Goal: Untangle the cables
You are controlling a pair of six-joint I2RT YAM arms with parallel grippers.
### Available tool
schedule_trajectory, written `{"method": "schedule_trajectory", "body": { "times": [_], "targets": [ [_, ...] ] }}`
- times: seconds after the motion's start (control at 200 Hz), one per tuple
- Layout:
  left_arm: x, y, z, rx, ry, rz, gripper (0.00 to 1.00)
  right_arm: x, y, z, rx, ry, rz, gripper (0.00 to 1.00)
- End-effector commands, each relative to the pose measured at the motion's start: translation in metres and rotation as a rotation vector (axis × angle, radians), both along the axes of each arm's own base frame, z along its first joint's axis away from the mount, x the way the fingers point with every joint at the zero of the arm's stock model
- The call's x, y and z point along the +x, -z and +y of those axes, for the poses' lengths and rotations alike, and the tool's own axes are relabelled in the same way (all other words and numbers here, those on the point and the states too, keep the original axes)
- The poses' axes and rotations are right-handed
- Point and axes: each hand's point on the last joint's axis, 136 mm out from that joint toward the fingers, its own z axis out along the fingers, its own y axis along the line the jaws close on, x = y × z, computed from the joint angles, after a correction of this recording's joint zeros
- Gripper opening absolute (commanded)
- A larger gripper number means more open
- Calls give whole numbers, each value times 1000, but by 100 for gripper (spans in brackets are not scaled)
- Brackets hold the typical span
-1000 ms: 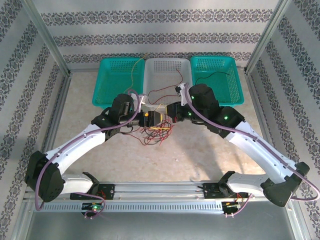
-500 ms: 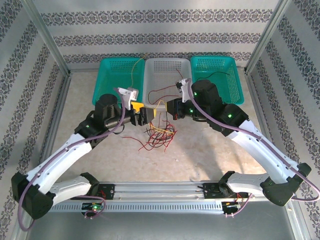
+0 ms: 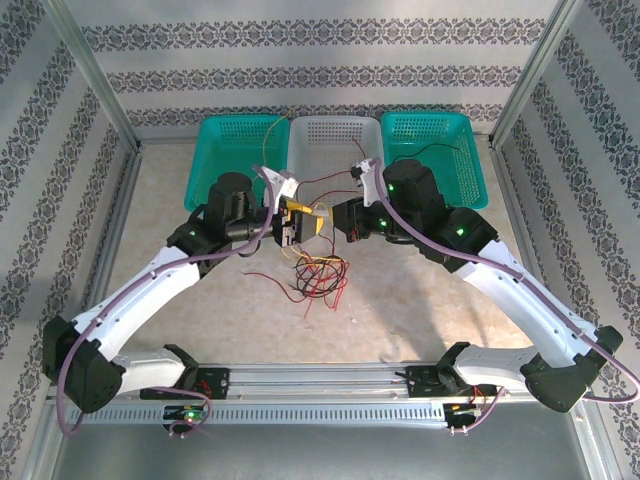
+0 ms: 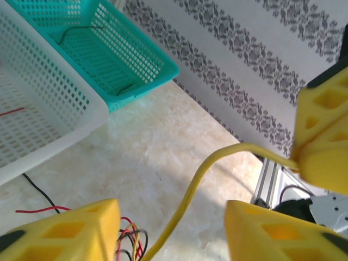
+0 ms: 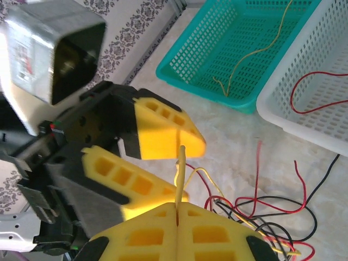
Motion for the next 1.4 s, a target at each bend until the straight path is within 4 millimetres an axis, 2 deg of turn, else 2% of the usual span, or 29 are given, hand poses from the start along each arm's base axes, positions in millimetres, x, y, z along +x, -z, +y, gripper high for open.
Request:
{"method": "schedule_trajectory", "body": {
  "times": [0.0, 0.06, 0.145, 0.22, 0.255, 0.3, 0.36, 0.44, 0.535, 0.645, 0.73, 0.954, 1.224, 1.394],
  "targets": [
    [-2, -14, -5, -17, 60, -24, 37, -8, -19, 4, 35, -39, -35, 0],
    [-1, -12, -6, -11, 54, -10, 23, -8, -18, 3, 33, -35, -36, 0],
    [1, -16, -4, -26, 33, -8, 9, -8, -16, 3, 27, -33, -33, 0],
    [4, -24, 0, -48, -12, -16, 0, -6, -14, 2, 21, -21, -30, 0],
    [5, -28, 3, -59, -33, -20, 0, -5, -12, 0, 16, -8, -31, 0],
    [6, -35, 5, -80, -52, -27, 0, -1, -9, -3, 6, 15, -30, 12],
    [7, -47, 6, -122, -75, -33, 0, 2, -5, -6, -3, 44, -24, 35],
    [10, -62, 8, -190, -104, -33, 0, 8, 2, -16, -11, 112, -20, 50],
    [19, -75, 16, -282, -198, -25, 0, 7, 6, -26, 32, 166, -9, 61],
    [38, -67, 44, -374, -418, 43, 0, 5, 10, -42, 57, 236, -12, 69],
    [44, -66, 60, -451, -523, 81, 0, 5, 13, -49, 80, 265, 2, 76],
    [40, -99, 70, -656, -522, 87, 0, 6, 35, -31, 143, 220, 102, 78],
    [37, -119, 70, -737, -492, 88, 0, 15, 53, -9, 221, 197, 168, 78],
    [33, -130, 66, -750, -454, 80, 0, 24, 61, -1, 222, 192, 180, 70]
  ]
}}
